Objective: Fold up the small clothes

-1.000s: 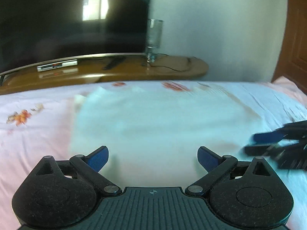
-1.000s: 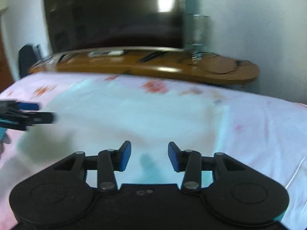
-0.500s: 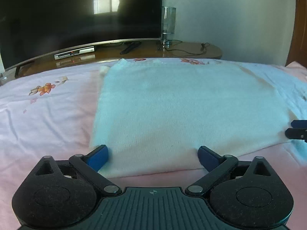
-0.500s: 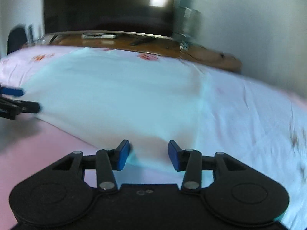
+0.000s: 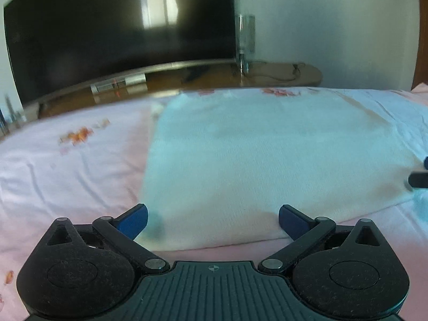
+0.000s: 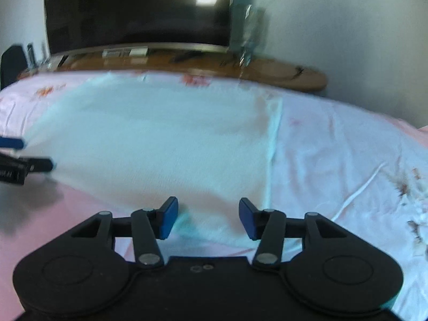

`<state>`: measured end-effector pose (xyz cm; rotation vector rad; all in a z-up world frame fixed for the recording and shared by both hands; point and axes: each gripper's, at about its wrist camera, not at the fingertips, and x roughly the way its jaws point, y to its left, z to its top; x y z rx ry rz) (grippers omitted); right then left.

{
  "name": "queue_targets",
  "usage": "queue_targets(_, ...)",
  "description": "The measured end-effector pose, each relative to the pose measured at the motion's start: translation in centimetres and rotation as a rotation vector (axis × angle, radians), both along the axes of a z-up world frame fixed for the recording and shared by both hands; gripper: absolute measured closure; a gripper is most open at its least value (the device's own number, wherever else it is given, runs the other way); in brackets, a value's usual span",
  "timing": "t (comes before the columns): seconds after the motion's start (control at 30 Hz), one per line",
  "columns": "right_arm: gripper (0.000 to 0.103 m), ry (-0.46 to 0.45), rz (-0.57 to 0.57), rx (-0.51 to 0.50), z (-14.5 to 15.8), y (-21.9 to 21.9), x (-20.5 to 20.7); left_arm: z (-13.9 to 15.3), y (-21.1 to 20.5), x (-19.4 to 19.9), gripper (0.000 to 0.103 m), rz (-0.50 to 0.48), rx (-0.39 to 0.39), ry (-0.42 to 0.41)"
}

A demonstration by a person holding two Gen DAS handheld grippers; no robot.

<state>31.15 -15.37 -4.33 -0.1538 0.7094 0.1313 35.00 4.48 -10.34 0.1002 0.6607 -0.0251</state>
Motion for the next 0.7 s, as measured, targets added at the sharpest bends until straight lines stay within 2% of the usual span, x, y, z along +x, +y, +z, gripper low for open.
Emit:
queue_targets(0.03,0.034,0.028,-0.007,0.007,-0.7,-0.3,0.2,-0.8,0.3,0.2,0.0,0.007,-0.02,0.024)
queue_targets(0.07,0.033,0.078,-0.015,0.0,-1.9,-0.5,0.7,-0.8,0.9,0.3,0.0,0.014,-0.061,0.027)
queue_targets(0.1,0.03,0.036,-0.007,0.007,-2.1,-0.6,0.3,-0.7,1.1,0.6,0.0,0.01,-0.072,0.039)
queue_targets(0.37,0.027,0.046,-0.016,0.013,-2.1,-0.9,0.6,-0.8,1.5,0.5,0.0,0.024,-0.086,0.04)
queue_targets(0.47,0.019,0.079,-0.047,0.078,-2.2,-2.0,0.8,-0.7,2.2,0.0,0.0,0.058,-0.119,0.063)
queue_targets(0.53,0.017,0.088,-0.034,0.054,-2.2,-1.9,0.6,-0.6,2.9,-0.4,0.0,0.075,-0.14,0.078)
queue_targets(0.6,0.018,0.117,-0.044,0.033,-1.6,-1.7,0.3,-0.6,3.1,-1.3,0.0,0.096,-0.108,0.103)
queue_targets(0.63,0.019,0.101,-0.047,0.04,-1.2,-1.8,-0.4,-0.5,3.6,-2.0,0.0,0.106,-0.136,0.106)
queue_targets(0.67,0.02,0.077,-0.046,0.059,-0.8,-2.0,-1.3,-0.3,4.2,-2.6,0.0,0.115,-0.198,0.104)
queue_targets(0.7,0.02,0.054,-0.042,0.081,-0.4,-2.2,-2.2,-0.1,5.0,-3.4,0.0,0.115,-0.306,0.097)
